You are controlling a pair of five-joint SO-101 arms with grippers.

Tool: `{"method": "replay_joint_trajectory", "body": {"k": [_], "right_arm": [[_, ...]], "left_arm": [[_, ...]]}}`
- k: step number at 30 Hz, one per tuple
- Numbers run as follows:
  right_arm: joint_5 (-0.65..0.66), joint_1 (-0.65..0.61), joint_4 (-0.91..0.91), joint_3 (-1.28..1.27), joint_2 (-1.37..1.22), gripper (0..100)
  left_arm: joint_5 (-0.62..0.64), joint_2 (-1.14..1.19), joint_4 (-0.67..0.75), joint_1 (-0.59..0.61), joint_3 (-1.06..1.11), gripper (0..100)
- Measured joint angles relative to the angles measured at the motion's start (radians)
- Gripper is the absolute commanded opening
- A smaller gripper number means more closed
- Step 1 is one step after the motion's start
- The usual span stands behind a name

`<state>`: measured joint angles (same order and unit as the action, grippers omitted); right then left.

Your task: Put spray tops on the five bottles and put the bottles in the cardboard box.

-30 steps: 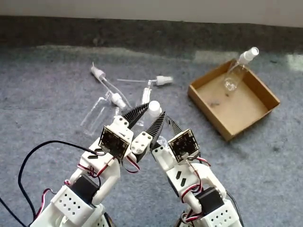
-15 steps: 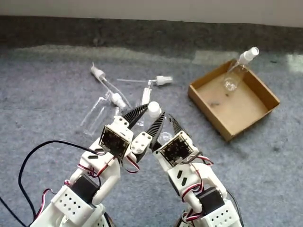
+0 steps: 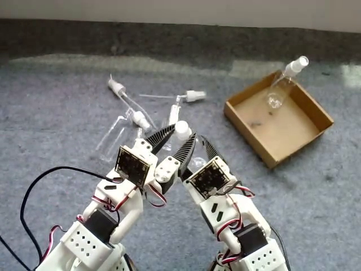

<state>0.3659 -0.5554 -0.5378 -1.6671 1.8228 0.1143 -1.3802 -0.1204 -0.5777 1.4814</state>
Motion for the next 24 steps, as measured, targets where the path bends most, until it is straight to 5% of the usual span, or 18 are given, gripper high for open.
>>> {"method": "replay_joint_trajectory", "body": {"k": [16,24], "right_arm": [[0.002,0.002,-0.031,0.000,-0.002,8.7],[-0.002,0.006,-0.029,0.000,0.002,8.7]], "left_arm": [[0.000,-0.014,0.008,0.003,0.061,1],[0.002,-0.014,-0.006,0.003,0.063,15]]}}
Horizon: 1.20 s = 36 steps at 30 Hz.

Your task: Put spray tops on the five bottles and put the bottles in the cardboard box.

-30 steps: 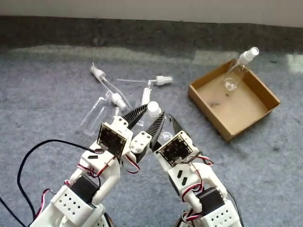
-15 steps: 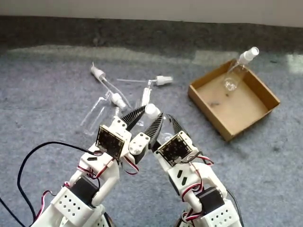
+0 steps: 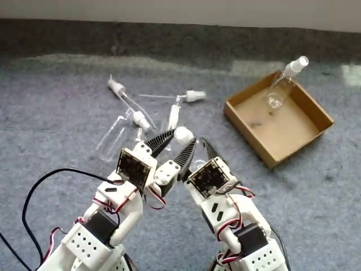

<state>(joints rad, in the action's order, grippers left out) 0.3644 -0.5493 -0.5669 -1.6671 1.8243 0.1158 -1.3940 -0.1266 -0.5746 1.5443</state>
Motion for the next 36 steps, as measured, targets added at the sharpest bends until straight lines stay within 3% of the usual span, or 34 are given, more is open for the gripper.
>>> {"method": "replay_joint_trajectory", "body": {"k": [11,20,26,31,36], "right_arm": [[0.000,0.055,-0.002,0.000,-0.002,8.7],[-0.031,0.063,0.000,0.000,-0.002,8.7],[-0.089,0.061,0.000,0.000,-0.002,8.7],[-0.097,0.061,0.000,0.000,-0.002,8.7],[-0.196,0.061,0.000,0.000,-0.002,8.7]], "left_arm": [[0.002,0.015,-0.054,0.035,-0.003,15],[0.002,0.003,-0.334,0.041,-0.221,15],[0.002,-0.199,-0.468,0.051,-0.258,15],[0.002,-0.408,-0.695,0.051,-0.264,0],[0.002,-0.419,-0.763,0.051,-0.269,3]]}}
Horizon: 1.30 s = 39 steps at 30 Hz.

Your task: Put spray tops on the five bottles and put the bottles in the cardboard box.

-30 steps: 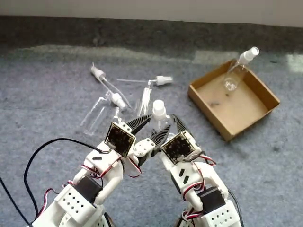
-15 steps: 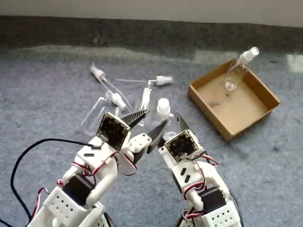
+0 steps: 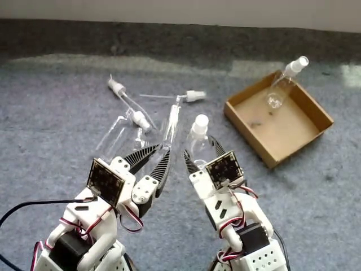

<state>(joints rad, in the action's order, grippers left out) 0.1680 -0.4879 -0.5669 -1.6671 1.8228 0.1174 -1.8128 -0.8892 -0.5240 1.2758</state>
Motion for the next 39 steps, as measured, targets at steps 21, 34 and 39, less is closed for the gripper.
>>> {"method": "replay_joint_trajectory", "body": {"k": [21,34,39], "right_arm": [[-0.072,0.000,0.000,0.189,0.002,8.5],[-0.091,0.002,0.034,0.439,-0.301,8.4],[-0.201,0.000,0.034,0.531,-0.417,8.4]], "left_arm": [[0.000,0.002,-0.002,-0.143,0.189,0],[0.000,0.002,-0.002,-0.252,0.278,0],[0.000,0.002,0.112,-0.252,0.281,0]]}}
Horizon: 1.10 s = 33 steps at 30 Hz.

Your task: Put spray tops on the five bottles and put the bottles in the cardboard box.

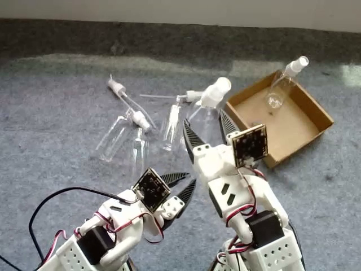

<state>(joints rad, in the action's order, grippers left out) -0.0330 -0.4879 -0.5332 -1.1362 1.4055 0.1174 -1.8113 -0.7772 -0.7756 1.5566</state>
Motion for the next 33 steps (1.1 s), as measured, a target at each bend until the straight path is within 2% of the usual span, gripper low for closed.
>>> {"method": "replay_joint_trajectory", "body": {"k": [3,8,12,19,24,30,33], "right_arm": [[-0.029,0.000,0.002,0.009,-0.011,8.4],[-0.031,-0.086,0.002,0.011,-0.011,8.4],[-0.031,-0.103,-0.018,0.011,-0.011,8.4],[-0.032,-0.100,-0.087,0.012,-0.012,8.4],[-0.026,-0.098,-0.140,0.029,-0.012,8.4],[0.077,-0.097,-0.169,0.031,-0.012,8.4],[0.083,-0.044,-0.181,0.031,-0.012,8.4]], "left_arm": [[0.000,0.000,0.092,-0.005,0.000,0],[0.000,0.000,0.247,-0.003,0.107,0],[0.000,0.002,0.377,0.018,0.117,0],[0.002,0.002,0.405,0.127,0.117,0],[0.002,0.002,0.405,0.144,0.117,0],[0.002,0.002,0.402,0.164,0.117,0],[0.002,0.002,0.358,0.166,0.117,0]]}}
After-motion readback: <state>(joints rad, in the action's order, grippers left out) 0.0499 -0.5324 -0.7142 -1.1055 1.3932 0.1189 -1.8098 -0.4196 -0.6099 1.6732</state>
